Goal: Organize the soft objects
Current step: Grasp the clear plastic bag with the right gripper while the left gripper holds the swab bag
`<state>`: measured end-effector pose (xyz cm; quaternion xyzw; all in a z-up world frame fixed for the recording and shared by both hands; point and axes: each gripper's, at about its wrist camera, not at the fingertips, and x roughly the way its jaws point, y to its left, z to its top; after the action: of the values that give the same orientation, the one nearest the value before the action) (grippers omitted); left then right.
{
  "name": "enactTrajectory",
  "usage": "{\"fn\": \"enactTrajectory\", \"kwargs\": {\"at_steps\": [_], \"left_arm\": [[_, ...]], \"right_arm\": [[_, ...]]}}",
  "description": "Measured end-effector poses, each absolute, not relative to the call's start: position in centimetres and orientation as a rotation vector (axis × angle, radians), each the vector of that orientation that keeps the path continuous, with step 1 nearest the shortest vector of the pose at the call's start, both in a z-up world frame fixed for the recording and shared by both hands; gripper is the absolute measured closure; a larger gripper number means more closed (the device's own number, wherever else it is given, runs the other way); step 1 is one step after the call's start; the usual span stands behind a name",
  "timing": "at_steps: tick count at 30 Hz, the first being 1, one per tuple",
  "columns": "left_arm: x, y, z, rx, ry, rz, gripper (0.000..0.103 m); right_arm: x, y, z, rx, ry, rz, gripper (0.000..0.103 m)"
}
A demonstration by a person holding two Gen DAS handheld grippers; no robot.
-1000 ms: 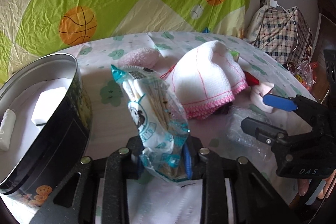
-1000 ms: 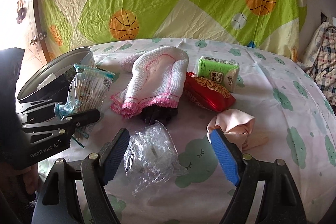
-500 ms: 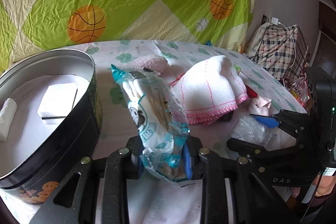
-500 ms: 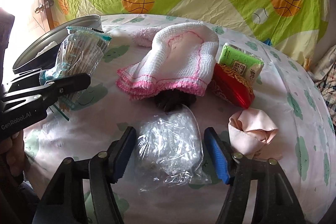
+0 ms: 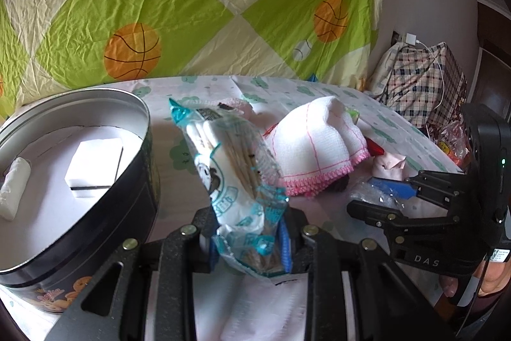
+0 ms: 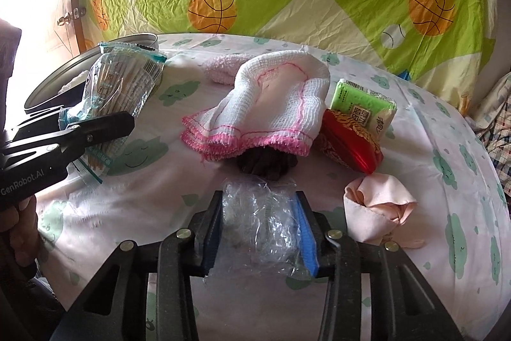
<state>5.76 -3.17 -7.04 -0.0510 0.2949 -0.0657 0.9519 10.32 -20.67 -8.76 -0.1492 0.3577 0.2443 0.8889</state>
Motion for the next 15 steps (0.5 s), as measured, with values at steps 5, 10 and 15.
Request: {"fn": "enactTrajectory", "kwargs": {"at_steps": [5,10,15], "left_arm": [[5.6,-3.2,-6.9,-0.092,0.578,-0.134,0.076],[5.2,-3.4,-6.7,-0.078,0.554,-0.131,0.076],[4.9,-3.5,-6.5,-0.069,0.534,-0.131,0.076]], "right_arm": [[9.8,-21.3,-8.2,-0.278,0.687,0.504,0.059],[9.0,-21.7,-7.6,-0.264,0.61,0.474,0.059],[8.2,-22.2,-7.0,-0.245,0.544,0.447,0.059]]}}
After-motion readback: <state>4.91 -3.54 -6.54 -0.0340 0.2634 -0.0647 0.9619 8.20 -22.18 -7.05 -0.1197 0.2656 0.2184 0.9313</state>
